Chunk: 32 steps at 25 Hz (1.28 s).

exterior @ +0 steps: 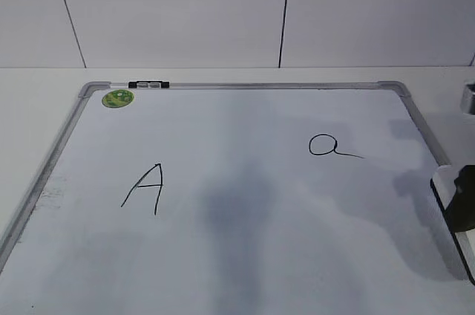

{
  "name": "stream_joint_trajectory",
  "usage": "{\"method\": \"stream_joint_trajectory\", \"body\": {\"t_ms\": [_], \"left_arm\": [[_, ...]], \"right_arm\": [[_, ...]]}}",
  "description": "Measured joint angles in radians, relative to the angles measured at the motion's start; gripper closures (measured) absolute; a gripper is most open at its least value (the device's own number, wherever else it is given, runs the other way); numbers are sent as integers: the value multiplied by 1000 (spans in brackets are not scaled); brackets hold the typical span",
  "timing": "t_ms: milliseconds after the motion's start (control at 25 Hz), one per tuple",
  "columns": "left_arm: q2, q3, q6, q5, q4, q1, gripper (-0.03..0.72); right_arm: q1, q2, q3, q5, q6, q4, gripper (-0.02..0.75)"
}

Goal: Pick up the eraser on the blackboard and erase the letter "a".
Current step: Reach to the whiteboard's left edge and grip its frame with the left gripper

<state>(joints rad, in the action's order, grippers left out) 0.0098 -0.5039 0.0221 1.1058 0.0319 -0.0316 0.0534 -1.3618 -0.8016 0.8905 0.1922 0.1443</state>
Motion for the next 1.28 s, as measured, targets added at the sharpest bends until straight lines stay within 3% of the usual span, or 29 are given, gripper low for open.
{"method": "stream_joint_trajectory", "body": {"t_ms": [520, 1280], "left_arm": [[0, 0, 0, 0, 0, 0, 453], [0, 0, 0, 0, 5, 0, 453]], "right_arm": [[0, 96, 0, 157, 2, 46, 167], [0, 127, 0, 202, 2, 69, 167]]}}
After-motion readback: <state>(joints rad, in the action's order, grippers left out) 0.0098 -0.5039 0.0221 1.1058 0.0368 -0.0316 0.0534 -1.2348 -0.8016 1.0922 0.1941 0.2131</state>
